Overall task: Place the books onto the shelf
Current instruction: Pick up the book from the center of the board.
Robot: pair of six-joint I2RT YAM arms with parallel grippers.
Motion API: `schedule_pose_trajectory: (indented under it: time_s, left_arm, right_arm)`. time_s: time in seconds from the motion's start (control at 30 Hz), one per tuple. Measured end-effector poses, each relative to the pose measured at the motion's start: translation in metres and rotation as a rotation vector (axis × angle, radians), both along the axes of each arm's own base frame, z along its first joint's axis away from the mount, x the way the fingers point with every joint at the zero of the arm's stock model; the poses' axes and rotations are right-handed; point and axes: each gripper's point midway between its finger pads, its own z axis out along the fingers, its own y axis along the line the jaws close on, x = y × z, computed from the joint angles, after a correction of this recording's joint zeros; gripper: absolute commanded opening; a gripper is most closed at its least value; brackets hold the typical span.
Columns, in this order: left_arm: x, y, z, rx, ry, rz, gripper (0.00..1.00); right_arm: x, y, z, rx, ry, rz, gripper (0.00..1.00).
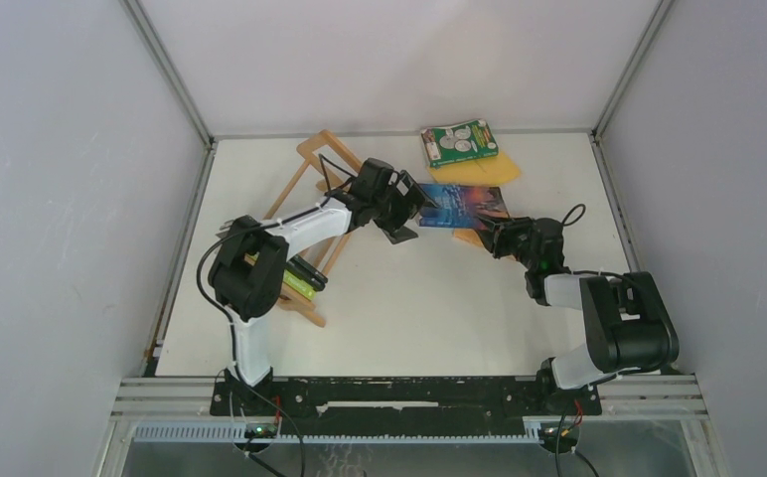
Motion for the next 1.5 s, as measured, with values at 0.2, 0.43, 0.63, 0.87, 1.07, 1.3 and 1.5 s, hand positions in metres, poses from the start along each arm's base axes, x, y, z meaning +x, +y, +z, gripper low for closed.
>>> schedule_pose_trajectory:
  time_s: [0.2, 0.43, 0.63, 0.87, 1.07, 1.3, 1.5]
  left_arm:
    - [0.008, -0.006, 0.006, -0.054, 0.007, 0.041, 1.0]
    - [0.014, -0.011, 0.012, -0.095, 0.009, 0.071, 1.0]
    - [0.019, -0.013, 0.019, -0.129, 0.005, 0.091, 0.93]
    - [0.022, -0.014, 0.022, -0.145, -0.002, 0.099, 0.65]
    - [0.024, -0.014, 0.025, -0.163, -0.007, 0.102, 0.27]
    - [0.025, -0.015, 0.027, -0.178, -0.005, 0.104, 0.0]
    - [0.025, -0.015, 0.027, -0.179, -0.005, 0.103, 0.0]
  right_arm:
    - [-0.004, 0.006, 0.007, 0.032, -0.008, 0.034, 0.0]
    - [-0.013, 0.011, 0.018, 0.068, -0.024, 0.067, 0.0]
    - [-0.02, 0.009, 0.021, 0.087, -0.026, 0.065, 0.0]
    - [-0.031, 0.005, 0.023, 0.132, -0.021, 0.061, 0.0]
    - [-0.033, 0.001, 0.032, 0.159, -0.042, 0.049, 0.0]
    - [-0.036, 0.002, 0.029, 0.171, -0.031, 0.056, 0.0]
    - [-0.037, 0.001, 0.03, 0.173, -0.035, 0.062, 0.08]
